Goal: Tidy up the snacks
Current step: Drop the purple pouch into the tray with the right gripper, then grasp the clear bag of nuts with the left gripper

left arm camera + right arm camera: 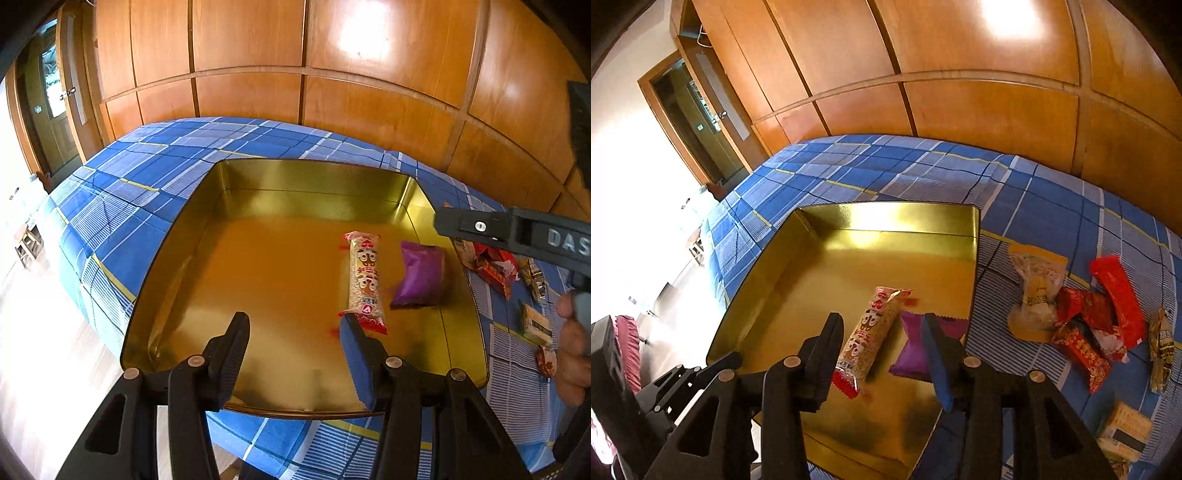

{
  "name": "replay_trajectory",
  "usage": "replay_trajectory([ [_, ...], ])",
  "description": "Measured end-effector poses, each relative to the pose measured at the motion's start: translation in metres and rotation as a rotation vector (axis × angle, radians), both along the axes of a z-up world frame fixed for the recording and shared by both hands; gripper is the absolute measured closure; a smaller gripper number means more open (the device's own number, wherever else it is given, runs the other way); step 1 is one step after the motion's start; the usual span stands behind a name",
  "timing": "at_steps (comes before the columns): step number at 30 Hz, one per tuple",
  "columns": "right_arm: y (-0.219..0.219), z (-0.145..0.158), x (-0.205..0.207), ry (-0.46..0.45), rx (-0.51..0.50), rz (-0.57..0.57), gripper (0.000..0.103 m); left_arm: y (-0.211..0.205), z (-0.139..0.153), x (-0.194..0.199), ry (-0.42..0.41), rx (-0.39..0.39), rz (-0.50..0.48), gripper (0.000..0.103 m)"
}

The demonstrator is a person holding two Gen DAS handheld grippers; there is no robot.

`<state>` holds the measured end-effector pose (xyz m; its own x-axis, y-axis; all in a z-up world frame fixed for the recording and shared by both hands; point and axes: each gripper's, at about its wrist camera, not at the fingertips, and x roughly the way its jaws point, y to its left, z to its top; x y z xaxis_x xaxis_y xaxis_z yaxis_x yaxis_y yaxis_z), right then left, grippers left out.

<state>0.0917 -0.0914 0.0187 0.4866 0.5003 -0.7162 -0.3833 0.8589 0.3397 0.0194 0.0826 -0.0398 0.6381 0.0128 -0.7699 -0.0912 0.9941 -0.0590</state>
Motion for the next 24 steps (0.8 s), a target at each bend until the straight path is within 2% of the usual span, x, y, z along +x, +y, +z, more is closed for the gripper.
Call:
replay_trajectory([
  [12, -0.052, -0.005, -0.038, -0.052, -0.105, -0.064, 0.058, -0.014, 0.003, 0.004, 0.002, 0.018, -0.049, 0.051],
  [24, -0.141, -0.027, -0.051, -0.002, -0.204, -0.177, 0.058, -0.061, 0.023, 0.014, -0.023, 0.035, -0.199, 0.051],
])
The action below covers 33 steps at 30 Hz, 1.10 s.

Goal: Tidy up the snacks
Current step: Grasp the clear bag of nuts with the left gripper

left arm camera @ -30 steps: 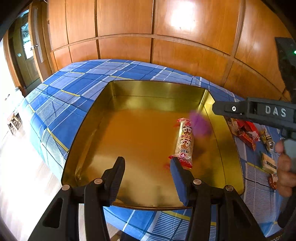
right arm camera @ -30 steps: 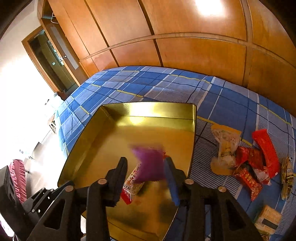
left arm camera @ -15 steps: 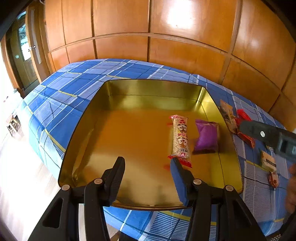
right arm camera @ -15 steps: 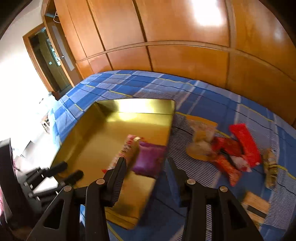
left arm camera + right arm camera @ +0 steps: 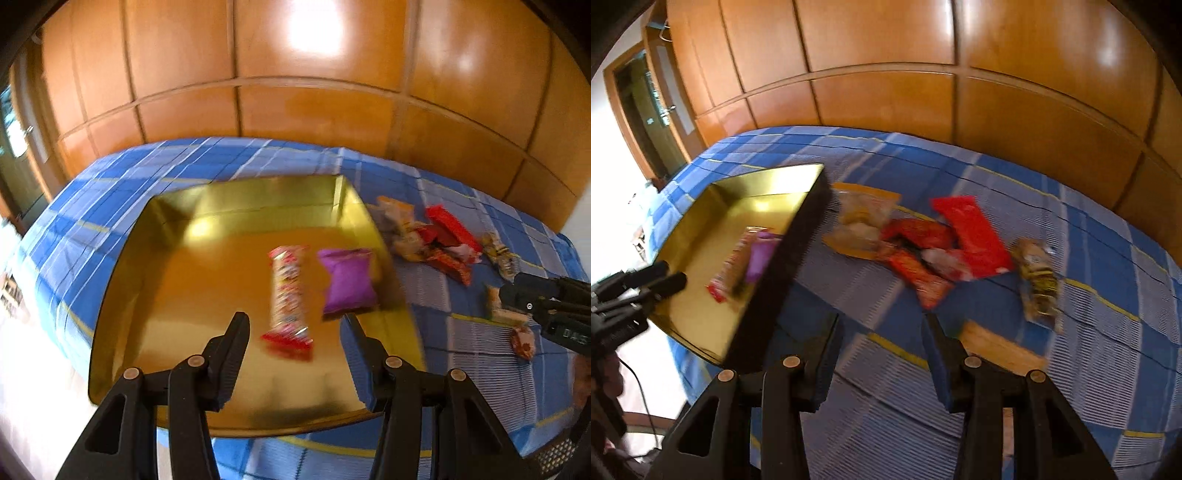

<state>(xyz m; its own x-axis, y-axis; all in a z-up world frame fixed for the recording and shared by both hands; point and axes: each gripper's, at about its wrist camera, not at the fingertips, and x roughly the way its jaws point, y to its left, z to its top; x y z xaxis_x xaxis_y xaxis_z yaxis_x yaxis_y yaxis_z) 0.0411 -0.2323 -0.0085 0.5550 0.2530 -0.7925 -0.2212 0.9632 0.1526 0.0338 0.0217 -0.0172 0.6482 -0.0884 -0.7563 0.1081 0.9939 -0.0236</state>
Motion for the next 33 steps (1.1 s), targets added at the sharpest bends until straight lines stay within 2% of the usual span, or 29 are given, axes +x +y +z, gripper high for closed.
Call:
replay_trajectory([
  [4, -0.029, 0.003, -0.001, -0.007, -0.029, -0.039, 0.058, -0.026, 0.012, 0.013, -0.004, -0.018, -0.089, 0.052],
  [5, -0.036, 0.004, -0.001, -0.012, -0.039, -0.046, 0.058, -0.034, 0.015, 0.019, 0.004, -0.027, -0.115, 0.054],
  [6, -0.042, 0.006, -0.001, -0.017, -0.048, -0.051, 0.058, -0.041, 0.016, 0.025, 0.013, -0.034, -0.138, 0.062],
  [7, -0.050, 0.008, 0.000, -0.022, -0.060, -0.059, 0.058, -0.048, 0.018, 0.029, 0.019, -0.036, -0.157, 0.065],
  [12, -0.081, 0.012, 0.005, -0.037, -0.099, -0.074, 0.058, -0.085, 0.019, 0.059, 0.057, -0.042, -0.225, 0.067],
  [19, -0.123, 0.002, 0.015, -0.025, -0.123, -0.106, 0.058, -0.130, -0.008, 0.114, 0.164, -0.009, -0.237, 0.067],
  [23, -0.142, -0.008, 0.018, -0.015, -0.084, -0.133, 0.058, -0.144, -0.025, 0.138, 0.195, 0.029, -0.220, 0.067],
  [27, -0.156, -0.017, 0.019, 0.000, -0.013, -0.162, 0.058, -0.157, -0.041, 0.158, 0.215, 0.106, -0.220, 0.066],
  [29, -0.159, -0.019, 0.022, 0.022, 0.004, -0.170, 0.058, -0.160, -0.050, 0.166, 0.249, 0.103, -0.210, 0.063],
  [30, -0.158, -0.017, 0.022, 0.014, 0.014, -0.163, 0.058, -0.162, -0.052, 0.169, 0.253, 0.105, -0.210, 0.059],
  [33, -0.155, -0.014, 0.022, 0.003, 0.024, -0.144, 0.058, -0.171, -0.059, 0.175, 0.250, 0.124, -0.225, 0.059],
])
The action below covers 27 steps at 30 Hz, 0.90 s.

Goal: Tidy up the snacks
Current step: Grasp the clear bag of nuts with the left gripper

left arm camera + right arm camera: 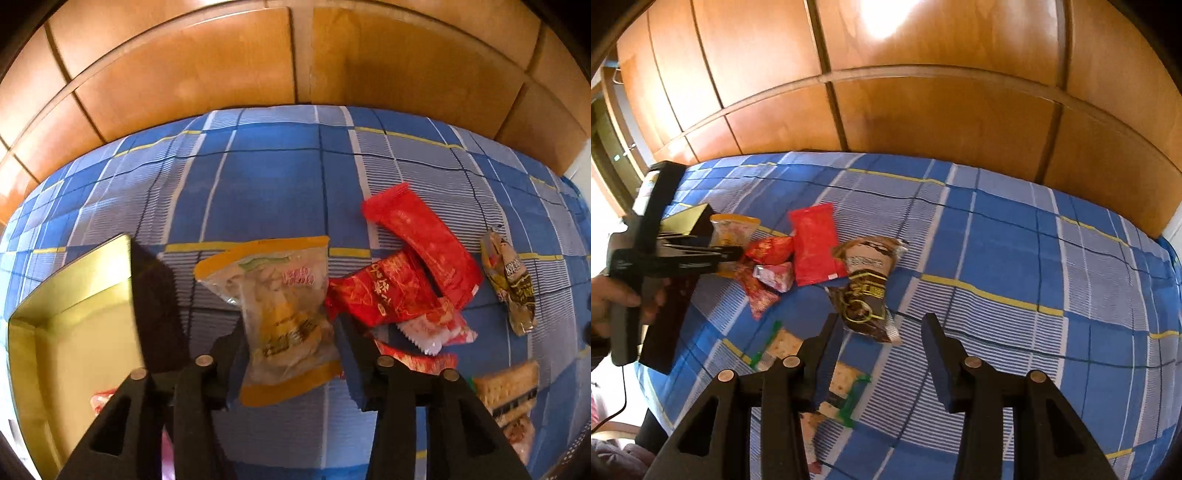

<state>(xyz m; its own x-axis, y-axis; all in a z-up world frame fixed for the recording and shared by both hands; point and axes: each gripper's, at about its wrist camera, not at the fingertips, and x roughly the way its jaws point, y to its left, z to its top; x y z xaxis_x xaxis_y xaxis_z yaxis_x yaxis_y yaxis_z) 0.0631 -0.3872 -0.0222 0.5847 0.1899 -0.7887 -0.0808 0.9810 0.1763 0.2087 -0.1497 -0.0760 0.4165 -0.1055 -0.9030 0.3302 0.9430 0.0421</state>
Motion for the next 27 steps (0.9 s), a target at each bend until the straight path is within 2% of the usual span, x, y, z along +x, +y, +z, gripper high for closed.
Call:
replay_trajectory([
  [3, 0.003, 0.002, 0.000, -0.018, -0.021, -0.002, 0.058, -0.004, -0.002, -0.002, -0.007, -0.015, -0.018, 0.073],
  [7, 0.000, 0.002, 0.000, -0.016, -0.013, -0.019, 0.058, -0.005, 0.004, -0.018, -0.015, -0.085, -0.067, 0.080],
  [14, 0.002, -0.004, 0.002, 0.013, -0.005, -0.013, 0.058, -0.004, 0.020, -0.069, -0.022, -0.177, -0.138, 0.082],
  [20, 0.007, -0.007, 0.001, 0.025, -0.012, 0.011, 0.058, 0.004, 0.024, -0.116, 0.016, -0.234, -0.157, 0.082],
  [27, 0.014, -0.007, 0.000, 0.037, -0.001, 0.049, 0.058, 0.003, 0.005, -0.168, 0.084, -0.215, -0.222, 0.082],
])
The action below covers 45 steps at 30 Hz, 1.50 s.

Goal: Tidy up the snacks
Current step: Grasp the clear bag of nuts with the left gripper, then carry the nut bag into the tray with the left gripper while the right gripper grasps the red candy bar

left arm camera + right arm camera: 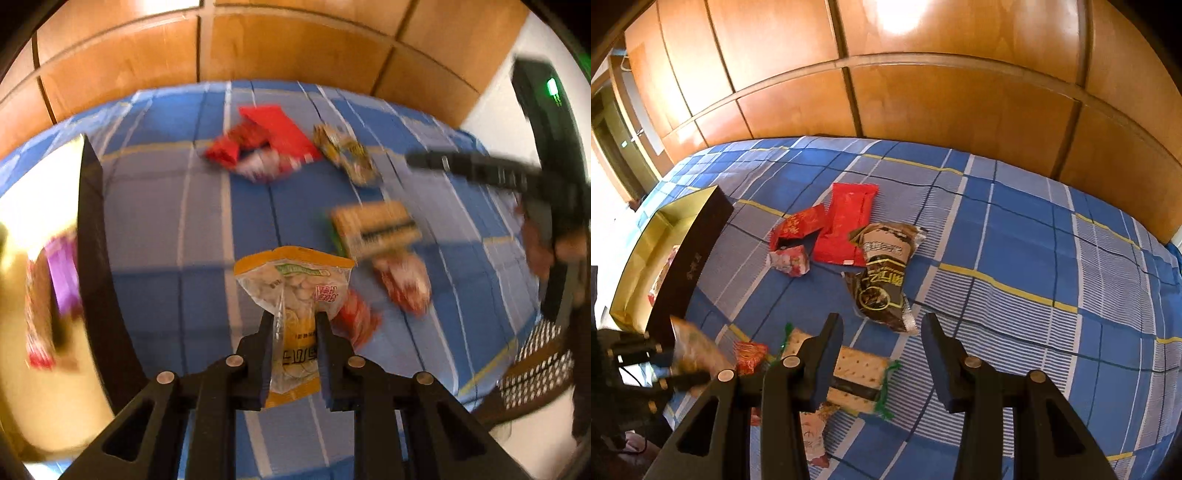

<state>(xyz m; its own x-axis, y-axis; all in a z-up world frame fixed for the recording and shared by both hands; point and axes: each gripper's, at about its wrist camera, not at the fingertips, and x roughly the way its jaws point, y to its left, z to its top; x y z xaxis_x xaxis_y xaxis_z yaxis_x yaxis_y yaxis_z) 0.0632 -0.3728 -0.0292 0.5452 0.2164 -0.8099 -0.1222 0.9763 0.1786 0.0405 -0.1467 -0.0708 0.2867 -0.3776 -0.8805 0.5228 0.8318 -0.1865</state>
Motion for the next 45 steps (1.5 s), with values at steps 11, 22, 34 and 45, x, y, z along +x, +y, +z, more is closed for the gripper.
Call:
replay_trajectory([
  [11, 0.017, -0.004, -0.004, 0.021, 0.015, 0.076, 0.059, -0.007, -0.020, -0.006, -0.026, 0.029, 0.025, 0.056],
  [22, 0.069, -0.002, -0.024, 0.004, 0.081, 0.358, 0.068, 0.006, -0.009, -0.024, -0.098, 0.035, 0.019, 0.076],
  [34, 0.115, -0.028, -0.039, 0.083, 0.029, 0.521, 0.068, 0.028, 0.030, -0.035, -0.243, 0.016, 0.037, 0.078],
  [45, 0.117, -0.058, -0.032, 0.153, -0.044, 0.441, 0.081, 0.095, 0.079, -0.010, -0.222, -0.186, 0.218, 0.078],
])
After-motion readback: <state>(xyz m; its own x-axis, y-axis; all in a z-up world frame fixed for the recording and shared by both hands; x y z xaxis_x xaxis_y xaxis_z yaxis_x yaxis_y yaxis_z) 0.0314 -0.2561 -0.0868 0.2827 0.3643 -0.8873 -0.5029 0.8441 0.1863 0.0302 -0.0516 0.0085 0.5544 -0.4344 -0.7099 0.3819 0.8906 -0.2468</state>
